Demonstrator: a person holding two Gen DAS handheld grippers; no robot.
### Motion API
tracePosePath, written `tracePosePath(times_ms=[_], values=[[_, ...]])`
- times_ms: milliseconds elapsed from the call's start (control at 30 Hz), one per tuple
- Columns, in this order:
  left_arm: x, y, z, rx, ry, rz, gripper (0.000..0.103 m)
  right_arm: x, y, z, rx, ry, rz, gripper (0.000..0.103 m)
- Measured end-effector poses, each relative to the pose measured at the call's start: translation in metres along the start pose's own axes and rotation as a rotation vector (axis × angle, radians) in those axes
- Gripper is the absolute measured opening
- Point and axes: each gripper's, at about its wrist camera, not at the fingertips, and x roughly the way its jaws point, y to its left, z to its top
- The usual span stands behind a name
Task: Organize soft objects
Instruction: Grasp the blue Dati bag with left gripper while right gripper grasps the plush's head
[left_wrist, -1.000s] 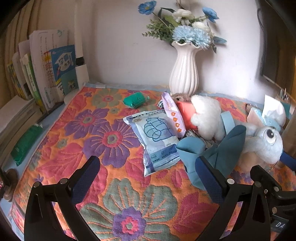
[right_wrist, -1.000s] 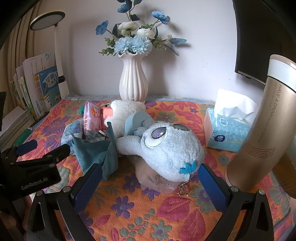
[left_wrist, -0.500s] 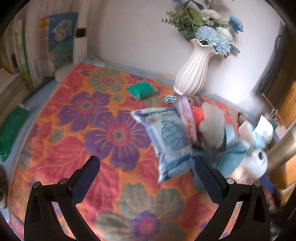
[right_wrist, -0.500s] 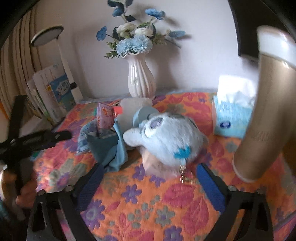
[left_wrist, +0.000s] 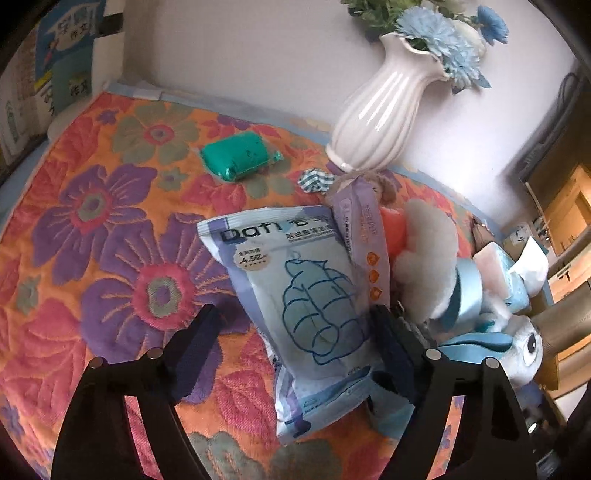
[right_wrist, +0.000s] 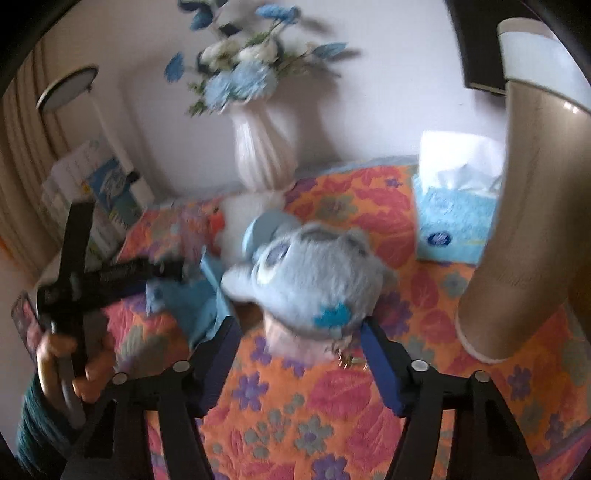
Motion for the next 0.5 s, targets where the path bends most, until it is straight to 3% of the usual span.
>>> tracePosePath(times_ms=[33,100,167,200,300,400,500], values=[[0.0,0.0,-0.001,0.001,-0.001,-0.02,0.057,0.002,-0.002,0.007,0.015,-0.007,-0.007,0.073],[-0.002,0.002,-0.001,-0.008,0.003,-0.075,0.051,0.007,-0.003,0.016,0.036,0.001,0.004,0.074],[-0.006,0.002,-0.003,0.001,-0.007,-0.06,0.046,0.017,-0.003,0.025,0.059,0.016,-0.019,0.074],[-0.007,0.002,-0.003,0.006,-0.011,-0.058,0.043,0.02,-0.002,0.027,0.06,0.025,-0.036,0.067],[-0.023,0.004,-0.007,0.005,-0.042,-0.07,0.041,0.018,0.001,0.03,0.046,0.003,-0.032,0.055],[-0.051,0.01,-0.009,-0.01,-0.1,-0.116,0.041,0.005,0.005,0.03,0.019,-0.041,-0.043,0.053],[-0.078,0.012,-0.012,0.001,-0.146,-0.112,0.041,-0.012,0.008,0.035,0.027,-0.092,-0.029,0.05]])
